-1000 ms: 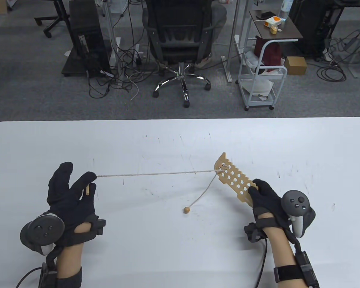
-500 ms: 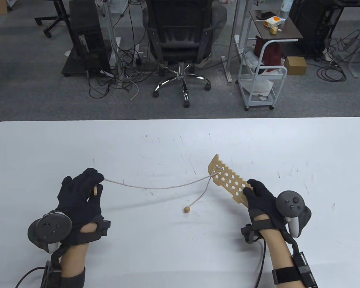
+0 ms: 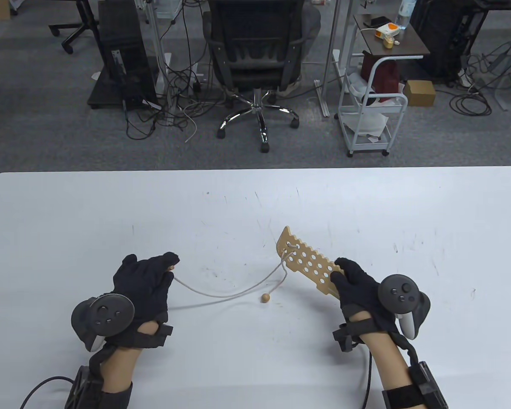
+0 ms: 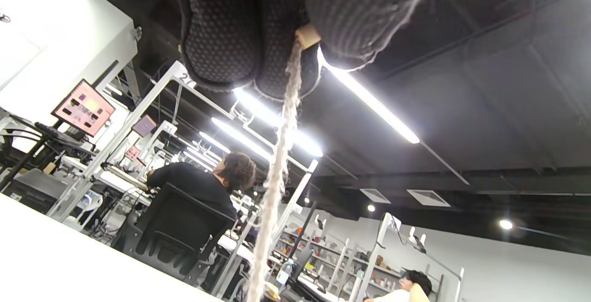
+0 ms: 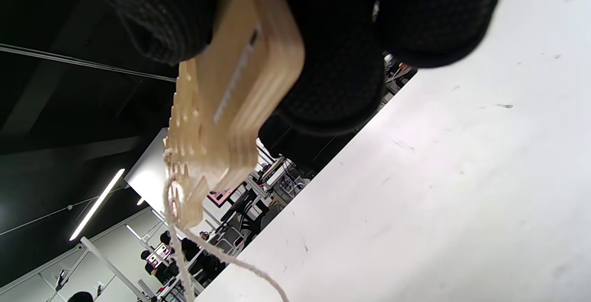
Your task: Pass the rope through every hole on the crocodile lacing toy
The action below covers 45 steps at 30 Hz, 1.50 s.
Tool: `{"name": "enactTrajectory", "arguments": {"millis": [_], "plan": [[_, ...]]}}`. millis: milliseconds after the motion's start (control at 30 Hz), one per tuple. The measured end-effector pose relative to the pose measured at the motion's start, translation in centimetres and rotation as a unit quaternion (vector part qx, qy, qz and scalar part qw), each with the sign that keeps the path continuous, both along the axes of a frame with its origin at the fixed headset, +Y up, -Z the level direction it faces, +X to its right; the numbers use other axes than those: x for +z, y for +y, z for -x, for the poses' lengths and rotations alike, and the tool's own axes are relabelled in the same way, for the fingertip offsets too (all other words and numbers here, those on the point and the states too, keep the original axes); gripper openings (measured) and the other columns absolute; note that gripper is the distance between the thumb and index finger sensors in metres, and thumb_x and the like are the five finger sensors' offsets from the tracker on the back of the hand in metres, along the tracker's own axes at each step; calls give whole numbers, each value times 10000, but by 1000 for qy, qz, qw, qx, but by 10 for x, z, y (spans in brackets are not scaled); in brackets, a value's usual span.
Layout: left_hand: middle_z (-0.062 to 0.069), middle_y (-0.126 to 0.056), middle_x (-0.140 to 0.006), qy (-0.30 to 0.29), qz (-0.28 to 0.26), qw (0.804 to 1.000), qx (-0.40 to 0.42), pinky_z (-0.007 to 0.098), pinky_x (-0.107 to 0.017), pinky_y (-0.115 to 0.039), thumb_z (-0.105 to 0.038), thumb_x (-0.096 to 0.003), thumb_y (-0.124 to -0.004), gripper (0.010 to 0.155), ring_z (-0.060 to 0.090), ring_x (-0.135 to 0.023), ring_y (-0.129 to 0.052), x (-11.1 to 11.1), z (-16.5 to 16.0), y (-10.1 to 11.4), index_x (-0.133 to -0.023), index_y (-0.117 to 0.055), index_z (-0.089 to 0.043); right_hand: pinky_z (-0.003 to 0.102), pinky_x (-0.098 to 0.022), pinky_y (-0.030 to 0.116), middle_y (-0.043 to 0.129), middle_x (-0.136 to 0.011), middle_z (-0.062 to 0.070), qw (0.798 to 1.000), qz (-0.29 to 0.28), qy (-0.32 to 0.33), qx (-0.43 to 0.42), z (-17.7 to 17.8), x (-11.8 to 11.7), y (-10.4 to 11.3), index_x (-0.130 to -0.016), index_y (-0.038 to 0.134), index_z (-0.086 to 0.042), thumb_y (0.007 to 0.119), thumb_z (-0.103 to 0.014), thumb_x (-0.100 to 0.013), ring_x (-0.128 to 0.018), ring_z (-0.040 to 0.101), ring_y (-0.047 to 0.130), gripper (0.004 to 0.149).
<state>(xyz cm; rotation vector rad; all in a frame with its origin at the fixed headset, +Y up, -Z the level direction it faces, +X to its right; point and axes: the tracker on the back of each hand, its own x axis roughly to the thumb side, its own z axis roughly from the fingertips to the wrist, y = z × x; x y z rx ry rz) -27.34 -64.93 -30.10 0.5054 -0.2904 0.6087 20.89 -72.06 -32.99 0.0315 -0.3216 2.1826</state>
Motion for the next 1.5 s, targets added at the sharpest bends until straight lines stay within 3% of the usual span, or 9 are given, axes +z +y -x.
{"name": "enactTrajectory", "arguments": {"millis": [467,933,1500], "plan": [[-48,-1064,-663,-64,61,996,-34,548,-727,-630,-399,-386,-930,625,208,-606,-1029,-8,-26,-16,-977,-750,-309,466,-401,808,950,-668,34,998,-25,50,18,25,12,8,-901,737,-198,801,-383,-475,-450,234,1013,470],[-56,-1096,-616,-118,54,989,-68,530,-727,-651,-403,-397,-934,417,193,-572,-1051,-2,-55,-25,-810,-925,-352,464,-400,811,953,-664,31,994,-44,95,31,49,24,13,-900,739,-197,800,-385,-475,-446,230,1015,469],[-43,-1102,-570,-143,67,984,-81,521,-720,-658,-406,-396,-954,410,195,-531,-1051,3,-70,-28,-802,-935,-352,462,-396,814,952,-663,31,990,-42,135,15,68,33,12,-899,738,-195,799,-388,-475,-442,226,1018,470]]}}
